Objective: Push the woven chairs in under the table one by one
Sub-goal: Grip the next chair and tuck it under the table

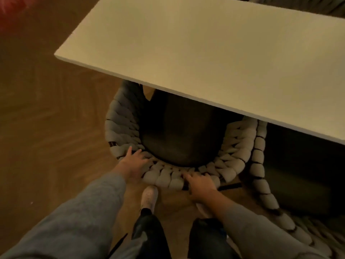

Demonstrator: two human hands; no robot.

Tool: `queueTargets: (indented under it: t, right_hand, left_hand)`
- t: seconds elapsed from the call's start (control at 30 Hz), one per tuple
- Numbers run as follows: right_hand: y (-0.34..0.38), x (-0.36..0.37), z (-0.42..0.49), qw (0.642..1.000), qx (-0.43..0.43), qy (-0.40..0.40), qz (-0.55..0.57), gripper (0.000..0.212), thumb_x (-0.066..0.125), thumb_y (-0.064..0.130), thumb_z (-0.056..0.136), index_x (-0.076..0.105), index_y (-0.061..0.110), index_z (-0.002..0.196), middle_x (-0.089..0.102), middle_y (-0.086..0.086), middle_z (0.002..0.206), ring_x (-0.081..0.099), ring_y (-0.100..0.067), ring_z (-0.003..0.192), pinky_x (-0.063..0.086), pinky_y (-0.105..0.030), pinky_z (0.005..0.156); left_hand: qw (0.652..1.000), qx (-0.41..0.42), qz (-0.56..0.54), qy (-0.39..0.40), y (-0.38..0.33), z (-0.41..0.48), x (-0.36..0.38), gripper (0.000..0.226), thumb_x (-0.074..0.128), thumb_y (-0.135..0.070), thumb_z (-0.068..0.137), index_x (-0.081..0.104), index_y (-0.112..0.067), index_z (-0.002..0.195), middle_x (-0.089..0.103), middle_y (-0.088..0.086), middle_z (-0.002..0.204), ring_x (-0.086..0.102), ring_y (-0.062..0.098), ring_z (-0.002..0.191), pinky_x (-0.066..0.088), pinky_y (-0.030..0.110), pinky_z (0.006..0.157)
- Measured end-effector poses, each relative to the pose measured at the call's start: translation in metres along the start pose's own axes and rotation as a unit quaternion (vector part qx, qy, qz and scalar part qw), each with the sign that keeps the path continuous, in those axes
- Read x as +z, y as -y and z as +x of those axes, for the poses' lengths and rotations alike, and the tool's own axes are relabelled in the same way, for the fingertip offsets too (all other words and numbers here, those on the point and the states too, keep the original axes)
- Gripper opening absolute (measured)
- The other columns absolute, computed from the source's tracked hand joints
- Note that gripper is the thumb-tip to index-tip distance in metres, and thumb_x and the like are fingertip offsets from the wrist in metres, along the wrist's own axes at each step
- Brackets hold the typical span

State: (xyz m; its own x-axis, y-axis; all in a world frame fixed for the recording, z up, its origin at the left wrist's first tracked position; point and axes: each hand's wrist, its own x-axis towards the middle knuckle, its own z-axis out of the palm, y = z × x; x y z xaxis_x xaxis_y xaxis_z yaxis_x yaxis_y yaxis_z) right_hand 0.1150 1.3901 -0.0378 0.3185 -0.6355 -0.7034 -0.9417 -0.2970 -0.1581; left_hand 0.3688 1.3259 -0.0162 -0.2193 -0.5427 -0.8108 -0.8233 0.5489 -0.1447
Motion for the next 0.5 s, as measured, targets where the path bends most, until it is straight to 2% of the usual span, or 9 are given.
queueTargets:
  t: [0.1, 0.17, 0.23, 0.27, 0.37, 0.5]
  right_hand:
    - [0.017, -0.005, 0.001, 0.997, 0.070, -0.017, 0.014, 0.055, 0.053, 0.025, 0.091, 0.037, 0.028, 0.143, 0.053, -0.003, 0.133, 0.051, -0.024, 0.120, 0.028, -0.046, 0.111]
    - [0.022, -0.004, 0.000, 0.995, 0.096, -0.015, 0.015, 0.050, 0.051, 0.027, 0.092, 0.042, 0.030, 0.141, 0.053, -0.003, 0.134, 0.050, -0.023, 0.121, 0.023, -0.047, 0.113]
    - [0.029, -0.001, 0.001, 0.993, 0.119, -0.010, 0.013, 0.047, 0.051, 0.028, 0.093, 0.044, 0.032, 0.140, 0.051, -0.003, 0.136, 0.049, -0.023, 0.122, 0.018, -0.049, 0.115]
    - [0.032, -0.001, 0.003, 0.991, 0.130, -0.014, 0.009, 0.045, 0.050, 0.028, 0.094, 0.045, 0.032, 0.139, 0.050, -0.002, 0.136, 0.050, -0.023, 0.122, 0.016, -0.051, 0.115]
    - [0.039, 0.000, 0.004, 0.987, 0.161, -0.017, -0.004, 0.039, 0.045, 0.024, 0.095, 0.051, 0.034, 0.133, 0.056, 0.000, 0.129, 0.053, -0.022, 0.117, 0.015, -0.052, 0.116]
    - [0.054, 0.009, 0.004, 0.985, 0.173, -0.016, -0.008, 0.038, 0.043, 0.024, 0.095, 0.054, 0.032, 0.130, 0.056, 0.001, 0.130, 0.053, -0.022, 0.118, 0.015, -0.052, 0.115]
  left_hand:
    - [0.991, 0.127, 0.026, 0.011, 0.025, 0.011, -0.003, 0.078, 0.068, -0.038, 0.081, 0.029, -0.028, 0.148, 0.030, 0.001, 0.153, 0.020, 0.027, 0.144, 0.009, 0.058, 0.117]
    - [0.985, 0.166, 0.043, 0.001, 0.034, 0.012, 0.005, 0.069, 0.066, -0.034, 0.084, 0.035, -0.026, 0.145, 0.039, 0.004, 0.147, 0.035, 0.026, 0.136, 0.026, 0.051, 0.114]
    - [0.983, 0.179, 0.028, -0.037, 0.043, 0.014, 0.013, 0.054, 0.059, -0.027, 0.089, 0.041, -0.025, 0.139, 0.051, 0.004, 0.134, 0.050, 0.024, 0.120, 0.043, 0.040, 0.099]
    - [0.981, 0.183, 0.019, -0.060, 0.045, 0.015, 0.015, 0.049, 0.056, -0.027, 0.090, 0.043, -0.025, 0.137, 0.056, 0.004, 0.127, 0.054, 0.023, 0.112, 0.046, 0.035, 0.089]
    - [0.975, 0.194, 0.011, -0.112, 0.046, 0.013, 0.019, 0.043, 0.055, -0.029, 0.091, 0.046, -0.026, 0.133, 0.062, 0.003, 0.112, 0.059, 0.022, 0.100, 0.040, 0.031, 0.073]
    - [0.973, 0.186, 0.004, -0.141, 0.049, 0.006, 0.035, 0.045, 0.059, -0.032, 0.088, 0.048, -0.026, 0.131, 0.062, 0.002, 0.111, 0.060, 0.022, 0.098, 0.041, 0.031, 0.073]
